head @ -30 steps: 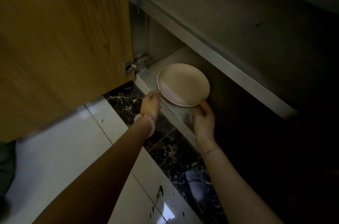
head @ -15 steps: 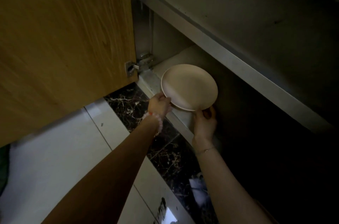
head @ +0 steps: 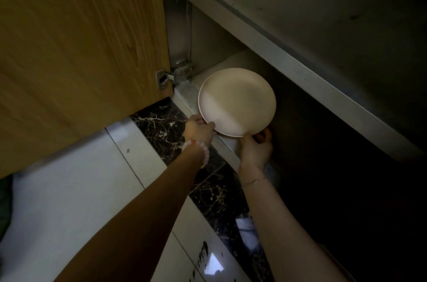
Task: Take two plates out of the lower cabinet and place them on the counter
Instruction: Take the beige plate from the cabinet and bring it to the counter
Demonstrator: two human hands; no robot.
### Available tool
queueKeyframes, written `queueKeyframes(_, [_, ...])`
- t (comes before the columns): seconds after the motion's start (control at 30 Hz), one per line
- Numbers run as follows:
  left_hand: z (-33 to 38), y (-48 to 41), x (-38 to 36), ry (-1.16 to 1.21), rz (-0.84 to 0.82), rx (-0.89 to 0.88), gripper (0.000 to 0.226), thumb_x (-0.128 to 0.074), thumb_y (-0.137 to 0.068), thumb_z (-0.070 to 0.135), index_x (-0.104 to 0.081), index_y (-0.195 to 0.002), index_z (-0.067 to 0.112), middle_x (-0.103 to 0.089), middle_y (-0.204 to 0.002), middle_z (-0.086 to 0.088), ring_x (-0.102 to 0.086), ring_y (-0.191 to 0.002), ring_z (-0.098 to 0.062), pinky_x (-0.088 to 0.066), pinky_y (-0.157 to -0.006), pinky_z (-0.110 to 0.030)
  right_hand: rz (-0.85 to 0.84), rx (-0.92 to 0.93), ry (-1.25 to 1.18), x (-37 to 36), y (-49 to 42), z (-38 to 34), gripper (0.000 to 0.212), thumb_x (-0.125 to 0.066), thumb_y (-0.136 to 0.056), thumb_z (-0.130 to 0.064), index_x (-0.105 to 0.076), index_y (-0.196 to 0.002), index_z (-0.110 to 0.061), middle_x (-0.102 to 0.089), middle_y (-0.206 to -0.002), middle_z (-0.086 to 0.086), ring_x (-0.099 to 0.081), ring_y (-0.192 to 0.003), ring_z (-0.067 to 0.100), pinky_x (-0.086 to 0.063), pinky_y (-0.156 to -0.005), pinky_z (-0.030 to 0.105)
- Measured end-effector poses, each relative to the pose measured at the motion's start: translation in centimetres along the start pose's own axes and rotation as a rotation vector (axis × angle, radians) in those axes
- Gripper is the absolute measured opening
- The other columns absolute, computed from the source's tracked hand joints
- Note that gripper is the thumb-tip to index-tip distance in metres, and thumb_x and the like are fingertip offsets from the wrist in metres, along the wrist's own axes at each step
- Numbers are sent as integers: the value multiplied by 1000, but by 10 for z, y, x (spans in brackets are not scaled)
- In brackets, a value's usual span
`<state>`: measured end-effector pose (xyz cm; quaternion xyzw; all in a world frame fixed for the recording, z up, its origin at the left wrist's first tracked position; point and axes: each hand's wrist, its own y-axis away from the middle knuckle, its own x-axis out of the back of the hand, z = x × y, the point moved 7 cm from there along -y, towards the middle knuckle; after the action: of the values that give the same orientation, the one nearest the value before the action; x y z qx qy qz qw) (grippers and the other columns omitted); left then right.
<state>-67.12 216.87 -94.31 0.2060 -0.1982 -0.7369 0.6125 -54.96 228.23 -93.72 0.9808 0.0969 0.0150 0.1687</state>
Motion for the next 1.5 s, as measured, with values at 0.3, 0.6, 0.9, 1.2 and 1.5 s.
queueKeyframes(0.3, [19,71,72,-46,114,37,30,-56,-79,-3,-53,-109,0,-61,-108,-20,-60,-98,-32,-54,-82,-41,-183,-84,18,11,90,-34,67,-60,-78,14,-43,-138,-10,-60,-120,10,-56,-113,23,-44,-103,42])
queueKeyframes(0.6, [97,175,135,16,166,74,24,-55,-79,-3,-49,-99,7,-64,-109,-18,-63,-96,-32,-57,-76,-40,-344,-213,-22,20,194,-116,78,-59,-77,20,-38,-141,-20,-61,-108,0,-56,-117,28,-46,-101,51])
queueKeyframes(0.9, [214,304,173,87,199,74,21,-56,-82,-2,-47,-97,9,-65,-96,-12,-65,-83,-21,-54,-52,-21,-426,-244,-2,35,300,-253,77,-58,-78,19,-37,-139,-23,-57,-129,19,-55,-120,29,-47,-101,50])
queueKeyframes(1.2, [343,442,201,122,235,38,25,-50,-80,-6,-47,-99,9,-61,-85,-3,-63,-73,-19,-55,-49,-21,-565,-230,-67,74,400,-403,60,-56,-87,8,-42,-139,-20,-59,-126,24,-59,-114,29,-57,-84,30])
queueKeyframes(1.5, [449,546,194,112,153,-55,19,-51,-79,-1,-53,-85,17,-65,-92,-10,-65,-86,-25,-58,-56,-22,-552,-76,-34,112,446,-536,64,-56,-86,4,-37,-142,-21,-74,-94,-21,-66,-97,0,-57,-82,25])
